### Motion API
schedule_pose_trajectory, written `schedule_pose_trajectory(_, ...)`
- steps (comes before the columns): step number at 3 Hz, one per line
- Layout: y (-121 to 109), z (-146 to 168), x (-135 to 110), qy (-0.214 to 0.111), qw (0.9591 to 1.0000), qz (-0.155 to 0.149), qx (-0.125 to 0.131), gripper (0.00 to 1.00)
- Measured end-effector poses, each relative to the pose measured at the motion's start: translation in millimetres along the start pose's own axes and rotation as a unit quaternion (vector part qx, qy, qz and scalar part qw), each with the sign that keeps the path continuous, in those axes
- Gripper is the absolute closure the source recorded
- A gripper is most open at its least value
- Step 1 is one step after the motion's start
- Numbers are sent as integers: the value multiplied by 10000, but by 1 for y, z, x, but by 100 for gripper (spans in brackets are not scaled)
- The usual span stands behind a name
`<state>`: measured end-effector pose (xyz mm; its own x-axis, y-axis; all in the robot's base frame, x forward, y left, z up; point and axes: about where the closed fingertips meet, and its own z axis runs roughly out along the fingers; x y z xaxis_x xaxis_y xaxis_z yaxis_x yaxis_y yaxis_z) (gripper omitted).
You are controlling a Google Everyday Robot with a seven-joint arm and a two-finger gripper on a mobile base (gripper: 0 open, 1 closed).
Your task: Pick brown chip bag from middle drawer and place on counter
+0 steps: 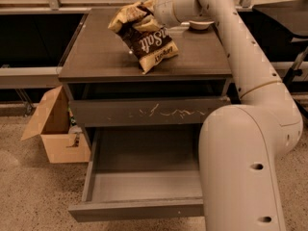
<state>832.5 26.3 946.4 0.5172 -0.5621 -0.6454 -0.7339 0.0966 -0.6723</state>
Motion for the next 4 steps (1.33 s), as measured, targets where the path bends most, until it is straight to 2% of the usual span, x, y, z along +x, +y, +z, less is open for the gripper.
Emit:
schedule_pose_trajectory(1, 0, 0, 0, 1, 10000, -2, 3, 0)
schedule_pose_trajectory(2, -7, -5, -3, 31, 9999, -70, 115, 0)
schedule_pose_trajectory(3, -27, -37, -14, 195, 9979, -309, 542, 0)
schedule_pose_trajectory(4, -31, -51, -17, 242, 9966, -320, 715, 0)
